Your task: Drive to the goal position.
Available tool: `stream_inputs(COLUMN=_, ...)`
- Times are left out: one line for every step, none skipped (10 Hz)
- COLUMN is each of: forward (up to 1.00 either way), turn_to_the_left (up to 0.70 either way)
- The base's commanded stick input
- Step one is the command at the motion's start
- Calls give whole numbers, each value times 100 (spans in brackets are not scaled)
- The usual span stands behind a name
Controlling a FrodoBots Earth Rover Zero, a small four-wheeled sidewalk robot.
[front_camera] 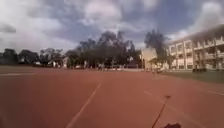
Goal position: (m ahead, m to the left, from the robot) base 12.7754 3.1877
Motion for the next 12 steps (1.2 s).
stream_inputs(forward=70, turn_to_the_left=0)
stream_inputs(forward=70, turn_to_the_left=0)
stream_inputs(forward=70, turn_to_the_left=0)
stream_inputs(forward=70, turn_to_the_left=0)
stream_inputs(forward=70, turn_to_the_left=0)
stream_inputs(forward=70, turn_to_the_left=0)
stream_inputs(forward=70, turn_to_the_left=0)
stream_inputs(forward=70, turn_to_the_left=0)
stream_inputs(forward=70, turn_to_the_left=0)
stream_inputs(forward=70, turn_to_the_left=0)
stream_inputs(forward=70, turn_to_the_left=0)
stream_inputs(forward=70, turn_to_the_left=0)
